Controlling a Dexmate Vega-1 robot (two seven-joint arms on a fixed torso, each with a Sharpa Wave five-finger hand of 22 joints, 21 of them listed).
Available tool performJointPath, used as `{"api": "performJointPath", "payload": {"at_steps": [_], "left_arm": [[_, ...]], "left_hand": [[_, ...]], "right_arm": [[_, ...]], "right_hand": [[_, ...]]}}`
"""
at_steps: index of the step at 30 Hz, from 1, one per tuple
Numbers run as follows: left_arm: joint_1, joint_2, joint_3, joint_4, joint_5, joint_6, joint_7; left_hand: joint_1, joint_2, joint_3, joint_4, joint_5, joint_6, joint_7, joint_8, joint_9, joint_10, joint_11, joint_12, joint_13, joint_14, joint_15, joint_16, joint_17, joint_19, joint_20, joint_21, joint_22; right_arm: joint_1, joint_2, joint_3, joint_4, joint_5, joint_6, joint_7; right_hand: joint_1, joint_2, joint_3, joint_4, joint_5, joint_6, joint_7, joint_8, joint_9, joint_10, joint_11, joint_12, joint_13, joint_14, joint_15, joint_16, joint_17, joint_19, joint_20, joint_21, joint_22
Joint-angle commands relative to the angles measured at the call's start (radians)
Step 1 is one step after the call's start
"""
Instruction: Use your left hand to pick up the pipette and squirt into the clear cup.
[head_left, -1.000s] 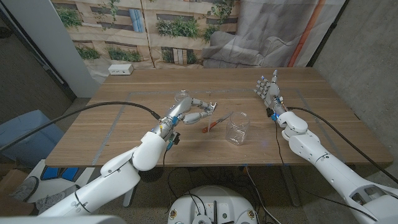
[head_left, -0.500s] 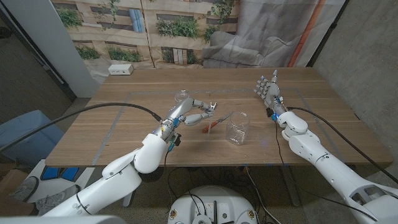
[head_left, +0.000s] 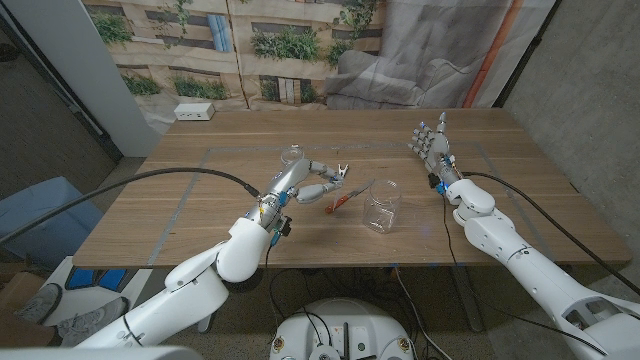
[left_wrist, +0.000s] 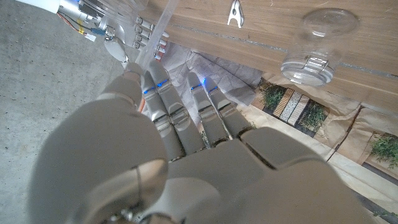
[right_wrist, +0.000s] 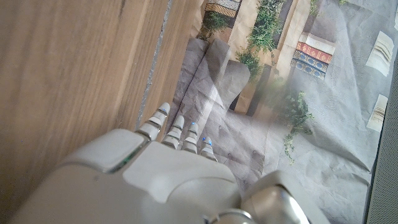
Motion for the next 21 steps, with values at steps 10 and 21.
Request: {"api": "performJointPath", "payload": {"at_steps": [10, 21], "left_arm": [[0.005, -0.015, 0.003, 0.008, 0.003, 0.017, 0.012], [-0.007, -0.022, 0.014, 0.023, 0.014, 0.007, 0.022]], "left_hand": [[0.033, 0.005, 0.003, 0.0, 0.006, 0.041, 0.005, 0.012, 0.004, 0.05, 0.0, 0.012, 0.005, 0.028, -0.153, 0.011, 0.004, 0.019, -0.032, 0.009, 0.001], [0.053, 0.01, 0.002, 0.001, 0.001, 0.055, 0.001, 0.014, 0.004, 0.07, 0.001, 0.014, 0.004, 0.043, -0.158, 0.012, 0.004, 0.028, -0.031, 0.013, 0.001]], "right_arm": [[0.0, 0.0, 0.0, 0.0, 0.0, 0.0, 0.0], [0.0, 0.0, 0.0, 0.0, 0.0, 0.0, 0.0]], "right_hand": [[0.0, 0.058, -0.007, 0.0, 0.006, 0.002, -0.008, 0.007, 0.001, -0.001, -0.005, 0.004, 0.003, -0.007, -0.083, 0.006, 0.005, 0.003, -0.001, 0.007, 0.005], [0.0, 0.058, -0.007, 0.001, 0.006, 0.002, -0.01, 0.007, 0.001, -0.004, -0.004, 0.002, 0.003, -0.008, -0.082, 0.006, 0.005, 0.004, -0.001, 0.007, 0.005]]}}
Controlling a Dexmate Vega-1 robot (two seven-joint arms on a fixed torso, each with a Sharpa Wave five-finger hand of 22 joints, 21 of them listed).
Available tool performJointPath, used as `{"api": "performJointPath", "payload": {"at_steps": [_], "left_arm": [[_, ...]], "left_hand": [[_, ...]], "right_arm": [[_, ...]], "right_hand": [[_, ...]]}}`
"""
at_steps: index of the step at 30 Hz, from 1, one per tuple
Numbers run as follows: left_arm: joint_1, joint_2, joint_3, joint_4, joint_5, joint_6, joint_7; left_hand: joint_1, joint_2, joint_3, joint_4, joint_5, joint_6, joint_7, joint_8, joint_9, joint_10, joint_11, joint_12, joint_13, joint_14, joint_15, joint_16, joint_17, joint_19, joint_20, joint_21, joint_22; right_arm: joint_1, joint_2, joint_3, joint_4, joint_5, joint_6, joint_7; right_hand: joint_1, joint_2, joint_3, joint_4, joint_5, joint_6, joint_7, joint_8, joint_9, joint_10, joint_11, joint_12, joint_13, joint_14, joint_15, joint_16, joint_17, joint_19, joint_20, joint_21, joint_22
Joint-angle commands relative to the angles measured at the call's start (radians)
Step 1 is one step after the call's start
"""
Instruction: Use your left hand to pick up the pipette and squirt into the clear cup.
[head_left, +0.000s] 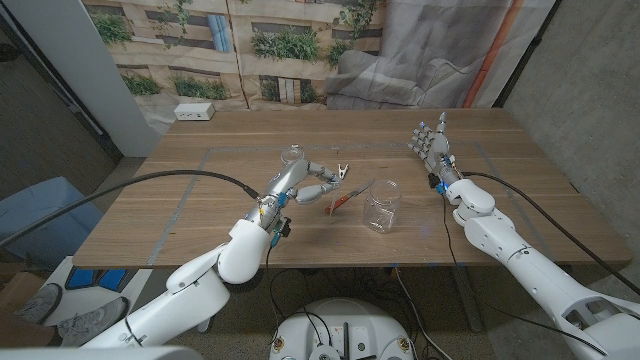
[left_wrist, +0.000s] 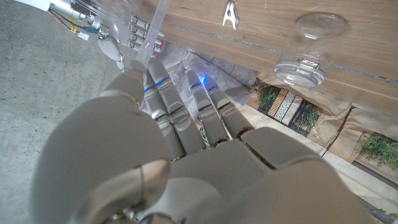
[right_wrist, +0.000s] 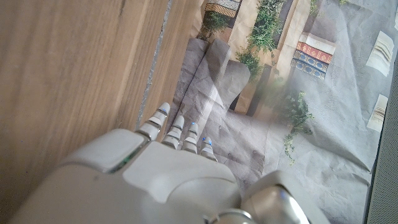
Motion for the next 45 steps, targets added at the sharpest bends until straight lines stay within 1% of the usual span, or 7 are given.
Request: {"api": "performJointPath", "payload": {"at_steps": [1, 18, 24, 31, 34, 38, 45], "left_arm": [[-0.012, -0.007, 0.012, 0.015, 0.009, -0.007, 0.007], [-0.045, -0.012, 0.038, 0.051, 0.084, -0.054, 0.041], [-0.055, -0.022, 0.045, 0.051, 0.094, -0.043, 0.029], [-0.068, -0.029, 0.045, 0.044, 0.068, -0.022, -0.011], [-0.072, -0.034, 0.045, 0.039, 0.049, 0.002, -0.032], [-0.081, -0.034, 0.048, 0.044, 0.033, -0.002, -0.041], [-0.091, -0.035, 0.053, 0.044, 0.011, 0.004, -0.056]], "left_hand": [[0.018, 0.001, 0.003, 0.001, 0.0, 0.008, 0.0, 0.005, 0.005, 0.024, -0.008, 0.006, 0.004, 0.012, -0.151, 0.005, 0.005, 0.009, -0.03, 0.007, 0.001], [0.045, 0.004, -0.002, 0.007, 0.005, 0.035, 0.0, 0.016, 0.008, 0.064, -0.003, 0.011, 0.004, 0.044, -0.155, 0.007, 0.006, 0.001, -0.036, 0.003, 0.001], [0.05, 0.012, -0.001, 0.013, 0.013, 0.041, 0.003, 0.022, 0.011, 0.077, -0.002, 0.012, 0.005, 0.065, -0.155, 0.008, 0.006, -0.002, -0.037, 0.001, 0.0], [0.057, 0.001, -0.008, 0.01, 0.014, 0.046, 0.007, 0.027, 0.012, 0.087, -0.003, 0.011, 0.005, 0.085, -0.156, 0.009, 0.007, 0.005, -0.045, 0.003, 0.0], [0.06, -0.006, -0.012, 0.009, 0.01, 0.033, 0.016, 0.02, 0.012, 0.073, -0.005, 0.002, 0.004, 0.079, -0.153, -0.001, 0.003, 0.007, -0.045, 0.003, 0.001], [0.055, -0.008, -0.015, 0.014, 0.001, 0.001, 0.013, 0.004, 0.012, 0.041, -0.005, -0.014, 0.004, 0.059, -0.151, -0.014, -0.001, 0.004, -0.04, 0.003, 0.002], [0.033, -0.009, -0.022, 0.023, -0.003, -0.018, 0.018, -0.006, 0.012, 0.014, -0.006, -0.024, 0.005, 0.038, -0.142, -0.021, -0.003, -0.001, -0.032, 0.001, 0.003]], "right_arm": [[0.0, 0.0, 0.0, 0.0, 0.0, 0.0, 0.0], [0.0, 0.0, 0.0, 0.0, 0.0, 0.0, 0.0], [0.0, 0.0, 0.0, 0.0, 0.0, 0.0, 0.0], [0.0, 0.0, 0.0, 0.0, 0.0, 0.0, 0.0], [0.0, 0.0, 0.0, 0.0, 0.0, 0.0, 0.0], [0.0, 0.0, 0.0, 0.0, 0.0, 0.0, 0.0], [0.0, 0.0, 0.0, 0.0, 0.0, 0.0, 0.0]], "right_hand": [[0.0, 0.058, -0.007, 0.001, 0.006, 0.003, -0.009, 0.007, 0.001, -0.002, -0.004, 0.003, 0.003, -0.008, -0.082, 0.006, 0.005, 0.004, -0.001, 0.007, 0.005], [0.0, 0.058, -0.006, 0.001, 0.006, 0.003, -0.009, 0.007, 0.001, -0.001, -0.005, 0.003, 0.003, -0.007, -0.083, 0.006, 0.005, 0.003, 0.0, 0.006, 0.005], [0.0, 0.058, -0.006, 0.001, 0.006, 0.002, -0.009, 0.007, 0.001, -0.003, -0.005, 0.003, 0.003, -0.007, -0.083, 0.006, 0.005, 0.003, 0.0, 0.007, 0.005], [0.0, 0.058, -0.007, 0.001, 0.005, 0.002, -0.008, 0.007, 0.001, 0.001, -0.004, 0.004, 0.003, -0.008, -0.083, 0.006, 0.005, 0.004, 0.0, 0.007, 0.005], [0.0, 0.058, -0.006, 0.001, 0.005, 0.002, -0.009, 0.007, 0.001, -0.001, -0.002, 0.004, 0.003, -0.008, -0.082, 0.006, 0.005, 0.004, 0.0, 0.007, 0.005], [0.0, 0.058, -0.006, 0.001, 0.006, 0.002, -0.009, 0.007, 0.001, -0.002, -0.004, 0.003, 0.003, -0.007, -0.083, 0.006, 0.005, 0.003, -0.001, 0.007, 0.005], [0.0, 0.059, -0.006, 0.001, 0.006, 0.002, -0.009, 0.007, 0.001, -0.003, -0.005, 0.003, 0.003, -0.007, -0.084, 0.006, 0.005, 0.004, -0.001, 0.007, 0.005]]}}
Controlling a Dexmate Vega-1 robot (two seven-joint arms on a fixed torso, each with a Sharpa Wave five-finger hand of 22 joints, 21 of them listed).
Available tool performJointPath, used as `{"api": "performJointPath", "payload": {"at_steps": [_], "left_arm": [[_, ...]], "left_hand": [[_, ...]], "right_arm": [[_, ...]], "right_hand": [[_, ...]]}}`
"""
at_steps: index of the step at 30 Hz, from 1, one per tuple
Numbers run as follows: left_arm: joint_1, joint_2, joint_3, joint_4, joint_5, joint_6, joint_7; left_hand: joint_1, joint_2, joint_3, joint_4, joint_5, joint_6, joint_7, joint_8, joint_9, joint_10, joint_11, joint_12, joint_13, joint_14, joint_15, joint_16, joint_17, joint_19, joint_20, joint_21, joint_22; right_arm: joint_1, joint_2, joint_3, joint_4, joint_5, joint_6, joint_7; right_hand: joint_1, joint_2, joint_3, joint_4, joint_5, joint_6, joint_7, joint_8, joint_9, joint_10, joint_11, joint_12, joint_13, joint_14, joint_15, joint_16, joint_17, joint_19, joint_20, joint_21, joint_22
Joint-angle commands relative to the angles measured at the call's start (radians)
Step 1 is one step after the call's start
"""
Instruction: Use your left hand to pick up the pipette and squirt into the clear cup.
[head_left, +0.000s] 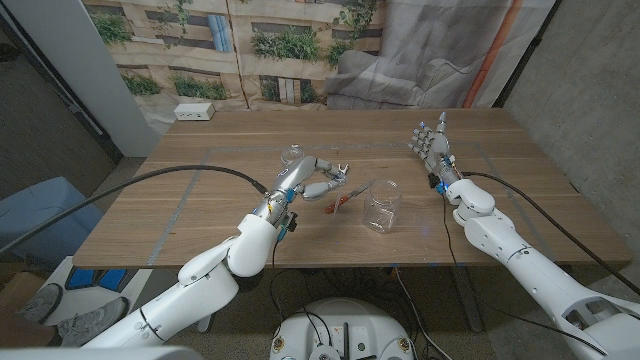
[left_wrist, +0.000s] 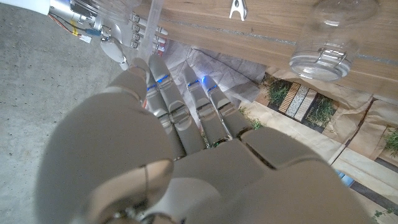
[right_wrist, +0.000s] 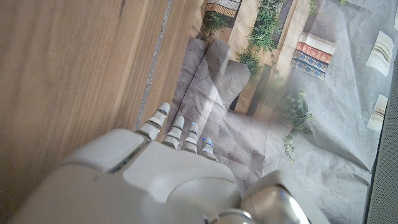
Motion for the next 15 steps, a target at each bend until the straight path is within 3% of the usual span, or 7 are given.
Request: {"api": "performJointPath", "payload": {"at_steps": [1, 15], "left_arm": [[-0.02, -0.004, 0.009, 0.0, -0.04, 0.017, -0.036], [-0.033, 0.005, 0.022, -0.001, -0.054, 0.031, -0.054]], "left_hand": [[-0.02, -0.008, -0.009, 0.005, -0.002, -0.009, 0.004, -0.006, -0.002, -0.023, -0.016, -0.005, 0.005, -0.011, -0.127, -0.003, -0.001, -0.001, -0.033, 0.001, 0.003], [-0.058, -0.009, -0.014, 0.014, -0.001, -0.037, 0.009, -0.02, -0.002, -0.05, -0.016, -0.011, 0.007, -0.035, -0.124, -0.005, -0.003, -0.009, -0.027, -0.002, 0.003]], "right_arm": [[0.0, 0.0, 0.0, 0.0, 0.0, 0.0, 0.0], [0.0, 0.0, 0.0, -0.001, 0.0, -0.001, 0.0]], "right_hand": [[0.0, 0.059, -0.006, 0.001, 0.006, 0.003, -0.009, 0.007, 0.001, -0.003, -0.005, 0.003, 0.003, -0.007, -0.084, 0.006, 0.005, 0.004, -0.001, 0.007, 0.005], [0.0, 0.059, -0.006, 0.001, 0.005, 0.002, -0.009, 0.007, 0.001, -0.002, -0.006, 0.003, 0.003, -0.008, -0.082, 0.006, 0.005, 0.003, -0.001, 0.007, 0.005]]}}
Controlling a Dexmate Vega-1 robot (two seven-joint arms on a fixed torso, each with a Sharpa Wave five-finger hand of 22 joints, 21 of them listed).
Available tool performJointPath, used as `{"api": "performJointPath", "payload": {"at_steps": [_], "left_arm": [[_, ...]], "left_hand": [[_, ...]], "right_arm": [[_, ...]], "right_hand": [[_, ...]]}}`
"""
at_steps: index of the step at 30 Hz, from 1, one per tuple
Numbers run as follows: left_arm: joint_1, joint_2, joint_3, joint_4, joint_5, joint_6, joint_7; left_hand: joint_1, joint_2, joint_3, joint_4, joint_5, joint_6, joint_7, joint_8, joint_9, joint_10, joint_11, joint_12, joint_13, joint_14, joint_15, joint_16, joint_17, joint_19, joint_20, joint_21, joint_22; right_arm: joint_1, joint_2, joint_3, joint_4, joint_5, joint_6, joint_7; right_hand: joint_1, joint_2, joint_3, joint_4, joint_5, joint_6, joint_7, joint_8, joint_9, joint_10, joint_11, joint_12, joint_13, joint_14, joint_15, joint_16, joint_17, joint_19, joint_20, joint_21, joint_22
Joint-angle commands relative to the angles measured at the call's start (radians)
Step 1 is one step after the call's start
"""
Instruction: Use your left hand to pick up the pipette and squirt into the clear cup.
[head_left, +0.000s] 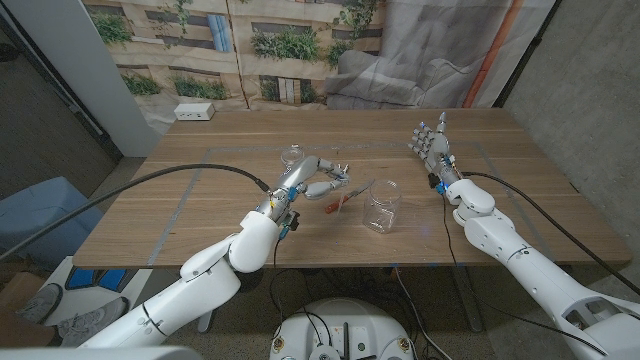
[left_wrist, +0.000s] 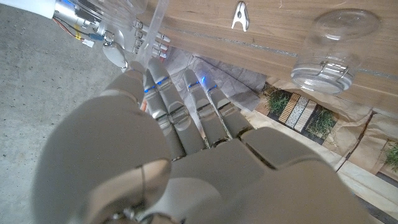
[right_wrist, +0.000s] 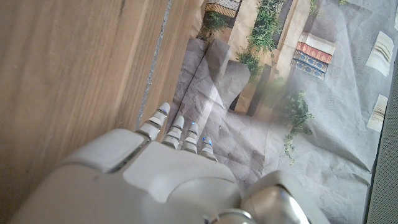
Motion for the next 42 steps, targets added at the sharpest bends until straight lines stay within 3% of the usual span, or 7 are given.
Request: {"api": "performJointPath", "payload": {"at_steps": [1, 42], "left_arm": [[-0.012, 0.006, 0.011, -0.001, -0.017, 0.013, -0.017], [-0.044, 0.039, -0.009, 0.025, -0.077, -0.005, -0.042]], "left_hand": [[-0.013, -0.001, -0.003, 0.003, -0.002, -0.006, 0.0, -0.002, 0.001, -0.012, -0.004, -0.004, 0.001, -0.007, -0.138, -0.004, 0.001, -0.006, -0.031, -0.002, 0.003], [-0.103, -0.043, -0.026, 0.006, -0.001, -0.069, 0.001, -0.022, -0.002, -0.082, -0.006, -0.012, 0.002, -0.048, -0.126, -0.002, 0.001, -0.033, -0.02, -0.012, 0.002]], "right_arm": [[0.0, 0.0, 0.0, -0.001, 0.0, -0.001, 0.0], [0.0, 0.0, 0.0, 0.001, 0.0, 0.0, 0.001]], "right_hand": [[0.0, 0.059, -0.006, 0.001, 0.005, 0.002, -0.01, 0.007, 0.001, 0.0, -0.004, 0.004, 0.003, -0.007, -0.083, 0.006, 0.005, 0.004, -0.001, 0.007, 0.005], [0.0, 0.058, -0.007, 0.001, 0.005, 0.002, -0.009, 0.007, 0.002, 0.0, -0.009, 0.004, 0.004, -0.007, -0.083, 0.006, 0.005, 0.003, 0.0, 0.007, 0.005]]}}
